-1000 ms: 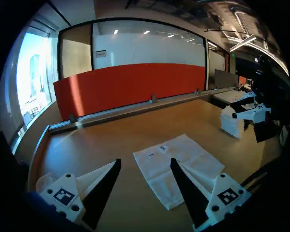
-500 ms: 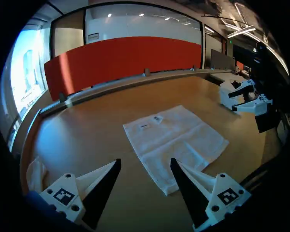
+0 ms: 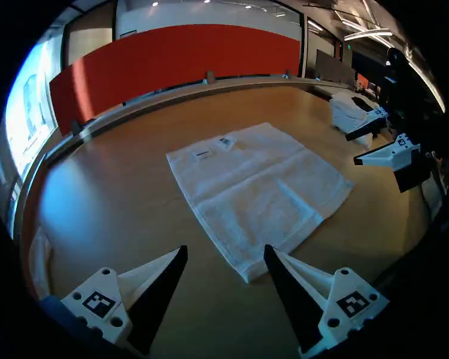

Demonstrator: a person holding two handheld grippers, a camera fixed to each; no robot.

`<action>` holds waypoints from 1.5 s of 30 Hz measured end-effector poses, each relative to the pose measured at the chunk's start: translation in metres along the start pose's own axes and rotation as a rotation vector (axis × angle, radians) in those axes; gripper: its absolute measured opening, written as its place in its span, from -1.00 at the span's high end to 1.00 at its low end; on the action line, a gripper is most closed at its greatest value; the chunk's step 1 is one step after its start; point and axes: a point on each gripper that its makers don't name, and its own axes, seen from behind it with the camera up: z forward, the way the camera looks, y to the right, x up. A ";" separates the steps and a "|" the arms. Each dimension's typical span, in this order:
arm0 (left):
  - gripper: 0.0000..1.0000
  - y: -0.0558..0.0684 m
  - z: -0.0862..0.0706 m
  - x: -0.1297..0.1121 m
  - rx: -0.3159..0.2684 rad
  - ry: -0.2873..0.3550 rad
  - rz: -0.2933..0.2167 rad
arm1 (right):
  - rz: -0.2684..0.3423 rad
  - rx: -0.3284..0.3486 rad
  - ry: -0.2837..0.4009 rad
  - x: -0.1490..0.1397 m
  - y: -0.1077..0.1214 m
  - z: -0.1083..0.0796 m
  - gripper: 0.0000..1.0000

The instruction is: Fold towel

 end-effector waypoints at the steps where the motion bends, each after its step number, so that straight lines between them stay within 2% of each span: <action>1: -0.89 0.002 0.001 -0.002 -0.006 -0.006 -0.002 | -0.002 0.003 -0.007 -0.003 -0.001 0.001 -1.00; 12: -0.89 0.020 0.014 -0.030 -0.060 -0.098 0.012 | -0.007 0.033 -0.088 -0.037 -0.009 0.016 -1.00; 23: -0.88 0.027 0.024 -0.044 -0.072 -0.143 0.017 | -0.019 0.048 -0.123 -0.051 -0.014 0.021 -0.97; 33: -0.50 0.023 0.026 -0.045 -0.052 -0.153 0.014 | -0.030 0.057 -0.143 -0.061 -0.016 0.022 -0.70; 39: -0.42 0.025 0.027 -0.046 -0.045 -0.153 0.042 | -0.021 0.066 -0.152 -0.066 -0.019 0.023 -0.44; 45: -0.38 0.027 0.028 -0.046 -0.042 -0.153 0.036 | -0.019 0.075 -0.156 -0.066 -0.020 0.023 -0.23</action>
